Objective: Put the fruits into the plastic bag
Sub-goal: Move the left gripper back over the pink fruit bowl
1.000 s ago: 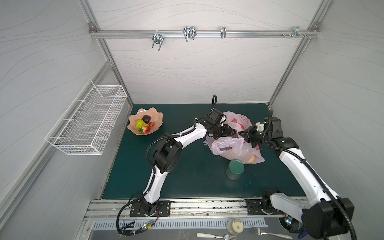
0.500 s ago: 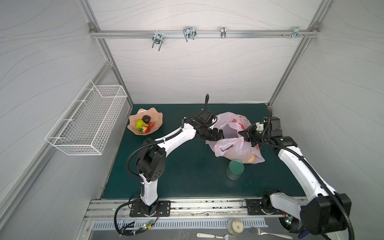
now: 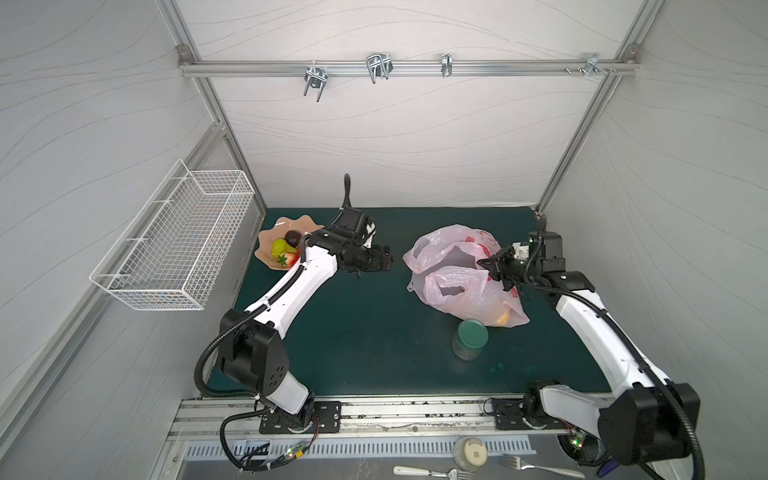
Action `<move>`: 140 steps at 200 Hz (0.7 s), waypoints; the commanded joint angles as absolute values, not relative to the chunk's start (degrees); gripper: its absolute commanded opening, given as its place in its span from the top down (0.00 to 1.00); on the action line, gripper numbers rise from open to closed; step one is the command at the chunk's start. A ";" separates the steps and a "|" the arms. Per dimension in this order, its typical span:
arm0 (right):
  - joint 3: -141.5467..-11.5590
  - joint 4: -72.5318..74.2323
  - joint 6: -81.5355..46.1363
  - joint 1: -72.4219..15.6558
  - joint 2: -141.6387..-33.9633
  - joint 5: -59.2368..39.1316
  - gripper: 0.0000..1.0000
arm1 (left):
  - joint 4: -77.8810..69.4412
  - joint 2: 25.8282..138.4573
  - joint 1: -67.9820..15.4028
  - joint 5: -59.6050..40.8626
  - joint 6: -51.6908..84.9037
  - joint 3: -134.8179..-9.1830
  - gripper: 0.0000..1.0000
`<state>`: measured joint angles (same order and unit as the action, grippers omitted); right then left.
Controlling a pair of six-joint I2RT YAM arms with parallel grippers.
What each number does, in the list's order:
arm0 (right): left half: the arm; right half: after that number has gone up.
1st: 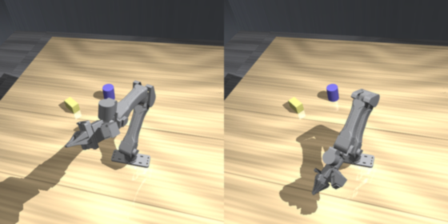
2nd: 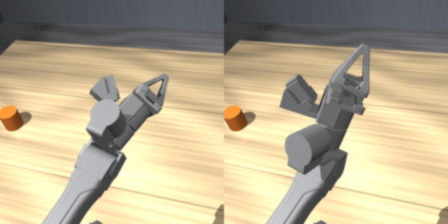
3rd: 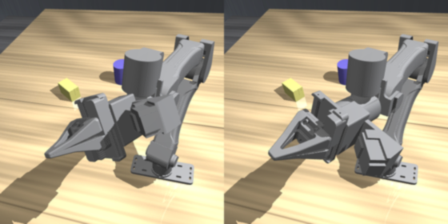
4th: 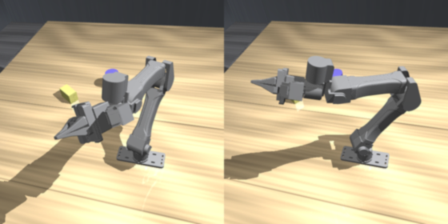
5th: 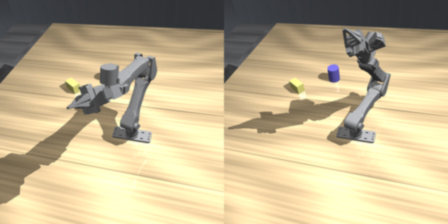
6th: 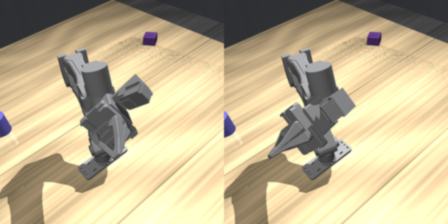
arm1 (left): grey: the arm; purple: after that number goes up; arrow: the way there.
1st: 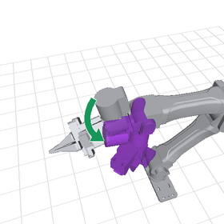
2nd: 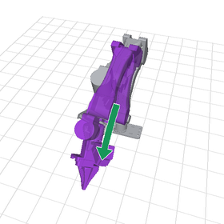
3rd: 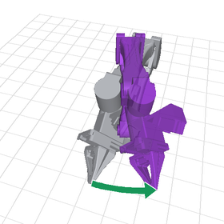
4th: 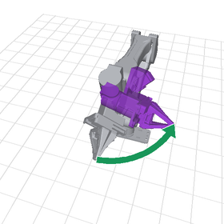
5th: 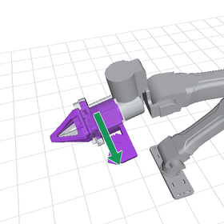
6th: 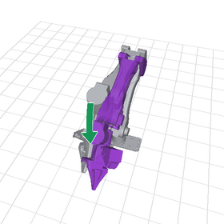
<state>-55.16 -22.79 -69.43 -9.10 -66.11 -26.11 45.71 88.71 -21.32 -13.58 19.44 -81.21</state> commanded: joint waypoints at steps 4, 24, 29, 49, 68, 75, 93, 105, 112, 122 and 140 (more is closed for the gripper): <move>-55.67 -20.83 -70.92 -8.30 -66.16 -27.17 1.00 | 48.53 85.98 -17.23 -9.95 17.57 -80.92 0.07; -55.29 -19.82 -71.39 -8.06 -66.24 -27.52 1.00 | 51.21 86.12 -13.60 -7.34 17.00 -82.39 0.07; -55.24 -19.61 -71.49 -7.97 -66.27 -27.51 1.00 | 51.99 86.42 -12.91 -6.62 16.73 -82.88 0.07; -55.03 -18.85 -71.70 -7.95 -66.57 -27.69 1.00 | 54.56 87.58 -10.26 -4.17 15.42 -84.86 0.07; -54.86 -18.41 -71.97 -7.91 -66.79 -27.81 1.00 | 55.78 88.98 -7.92 -2.30 15.03 -85.99 0.09; -54.76 -18.13 -72.11 -7.90 -66.79 -27.77 1.00 | 56.21 89.56 -7.18 -1.56 14.96 -86.41 0.10; -54.50 -17.78 -72.15 -7.73 -66.89 -27.78 1.00 | 57.17 91.34 -5.84 2.20 14.29 -87.89 0.11; -54.19 -17.64 -72.26 -7.60 -66.90 -27.82 1.00 | 57.39 92.76 -5.46 5.11 13.57 -88.93 0.11; -53.99 -17.47 -72.32 -7.56 -66.88 -27.85 1.00 | 57.26 93.79 -5.20 6.83 13.05 -89.48 0.11; -53.66 -17.19 -72.57 -7.43 -66.88 -27.86 1.00 | 57.11 95.43 -4.80 9.45 12.43 -90.48 0.11; -53.27 -17.10 -72.60 -7.32 -66.87 -27.75 1.00 | 57.48 99.05 -3.32 11.92 12.22 -93.13 0.12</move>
<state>-54.17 -18.44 -71.40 -7.84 -66.63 -27.31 56.53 95.11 -4.84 5.28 13.89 -88.55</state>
